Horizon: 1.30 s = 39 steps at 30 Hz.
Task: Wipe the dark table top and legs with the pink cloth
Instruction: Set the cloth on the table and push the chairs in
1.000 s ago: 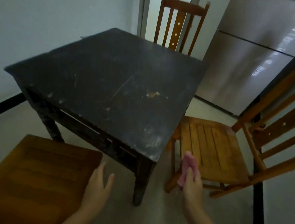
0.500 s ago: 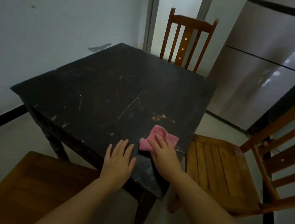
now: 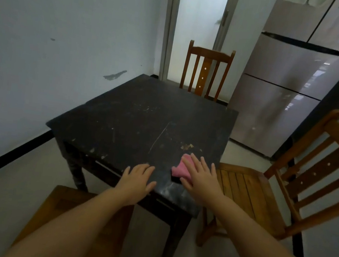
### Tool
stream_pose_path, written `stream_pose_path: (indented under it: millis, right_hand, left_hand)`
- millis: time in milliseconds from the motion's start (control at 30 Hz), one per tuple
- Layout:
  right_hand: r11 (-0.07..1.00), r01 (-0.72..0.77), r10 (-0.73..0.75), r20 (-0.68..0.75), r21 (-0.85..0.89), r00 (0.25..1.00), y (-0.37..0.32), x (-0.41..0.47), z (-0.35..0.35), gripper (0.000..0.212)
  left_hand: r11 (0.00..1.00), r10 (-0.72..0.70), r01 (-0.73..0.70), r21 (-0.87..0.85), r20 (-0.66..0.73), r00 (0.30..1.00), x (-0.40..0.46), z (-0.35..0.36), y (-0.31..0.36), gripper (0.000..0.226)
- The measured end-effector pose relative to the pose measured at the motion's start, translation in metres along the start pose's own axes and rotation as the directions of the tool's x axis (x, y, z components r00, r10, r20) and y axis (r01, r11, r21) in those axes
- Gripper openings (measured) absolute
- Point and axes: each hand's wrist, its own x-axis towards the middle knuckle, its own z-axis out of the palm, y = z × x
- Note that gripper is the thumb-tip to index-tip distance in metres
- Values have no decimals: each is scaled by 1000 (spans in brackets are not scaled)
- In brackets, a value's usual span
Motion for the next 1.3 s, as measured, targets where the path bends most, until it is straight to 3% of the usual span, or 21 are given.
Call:
stream_pose_path:
  millis: [133, 267, 367, 567, 700, 833, 933, 1033, 1167, 1300]
  right_hand:
    - [998, 8, -7, -18, 64, 1000, -65, -46, -28, 61]
    - [987, 92, -94, 3, 129, 996, -143, -76, -48, 57]
    - [954, 150, -180, 95, 259, 979, -206, -90, -68, 53]
    - [854, 276, -416, 262, 440, 871, -321, -133, -77, 46]
    - [860, 293, -470, 426, 417, 773, -373, -159, -61, 52]
    - [932, 308, -361, 420, 190, 832, -391, -155, -37, 36]
    - [970, 205, -240, 366, 132, 899, -396, -152, -24, 29]
    - [991, 98, -119, 287, 86, 950, -401, -157, -18, 30]
    - [1000, 15, -15, 215, 0, 977, -408, -170, -9, 33]
    - [999, -48, 49, 148, -14, 988, -415, -172, -11, 34]
  left_hand:
    - [998, 62, -63, 28, 11, 998, -64, -60, -34, 56]
    - [987, 152, -147, 71, -66, 986, -145, -112, -68, 56]
    - [989, 138, -134, 59, -83, 987, -216, -135, -102, 55]
    - [989, -81, 79, -126, -8, 997, -329, -120, -186, 58]
    - [994, 0, -3, 112, 26, 1000, -354, -104, -208, 63]
    - [968, 80, -100, 232, 91, 993, -348, -103, -224, 29]
    - [977, 88, -114, 181, 145, 986, -339, -109, -237, 30]
    - [953, 197, -215, 214, 104, 975, -336, -110, -250, 35]
    - [871, 399, -399, 287, 63, 915, -326, -98, -269, 43]
    - [813, 496, -489, 316, 61, 866, -304, -103, -279, 44]
